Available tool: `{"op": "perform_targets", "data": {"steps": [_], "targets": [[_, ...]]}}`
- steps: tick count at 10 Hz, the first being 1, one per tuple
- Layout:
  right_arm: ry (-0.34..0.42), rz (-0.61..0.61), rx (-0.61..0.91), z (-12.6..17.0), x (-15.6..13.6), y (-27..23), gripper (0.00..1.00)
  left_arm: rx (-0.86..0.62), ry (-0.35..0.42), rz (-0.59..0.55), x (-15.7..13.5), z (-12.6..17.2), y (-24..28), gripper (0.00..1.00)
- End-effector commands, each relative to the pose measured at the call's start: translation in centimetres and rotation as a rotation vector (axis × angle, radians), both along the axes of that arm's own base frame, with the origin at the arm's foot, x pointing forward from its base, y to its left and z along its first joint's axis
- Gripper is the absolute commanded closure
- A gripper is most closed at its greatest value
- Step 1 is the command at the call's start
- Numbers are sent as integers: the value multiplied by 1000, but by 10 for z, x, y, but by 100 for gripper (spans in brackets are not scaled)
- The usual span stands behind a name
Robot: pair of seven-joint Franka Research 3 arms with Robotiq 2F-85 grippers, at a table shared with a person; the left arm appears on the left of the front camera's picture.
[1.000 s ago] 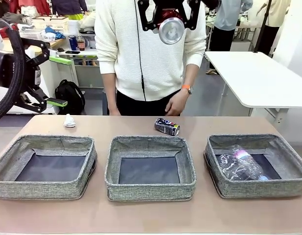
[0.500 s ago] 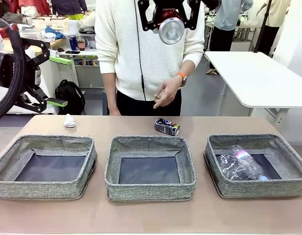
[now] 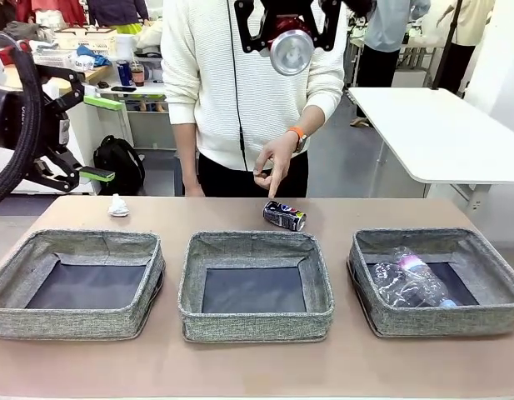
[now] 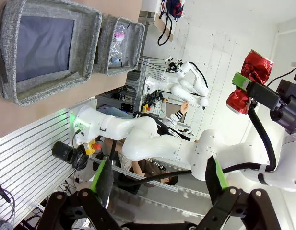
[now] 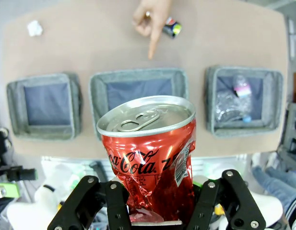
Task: Sort the waste into the appropriate baskets.
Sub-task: Place the picked waste into the Fabric basket indicated by the person.
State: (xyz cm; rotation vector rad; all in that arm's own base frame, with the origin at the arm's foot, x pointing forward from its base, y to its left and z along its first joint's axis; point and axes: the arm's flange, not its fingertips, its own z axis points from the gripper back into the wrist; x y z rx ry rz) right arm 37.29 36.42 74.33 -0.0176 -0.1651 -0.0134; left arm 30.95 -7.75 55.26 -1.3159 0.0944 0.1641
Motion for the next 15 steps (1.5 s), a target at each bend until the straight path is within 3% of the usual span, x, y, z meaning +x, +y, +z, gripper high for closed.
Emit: {"op": "perform_targets", "data": {"steps": [1,6,7,9,10,12,13,14,15], "targets": [[4,8,1,0,-2,-3,100,-24,9,4,0,3,-2,0],[0,0,0,0,0,0,100,-24,9,4,0,3,-2,0],[-15,75,16,-5,8,3,100,-24,9,4,0,3,-2,0],[40,136,51,-81,12,-1,100,-24,9,4,0,3,-2,0],[58,74,54,-126,4,0,100,-24,9,4,0,3,-2,0],[113,160,91,-179,-17,4,100,-24,9,4,0,3,-2,0],[101,168,79,-200,-24,2,100,-24,9,4,0,3,-2,0],[50,161,65,-239,-24,-3,100,-24,9,4,0,3,-2,0],[98,204,181,-267,-27,-1,100,-24,9,4,0,3,-2,0]]}}
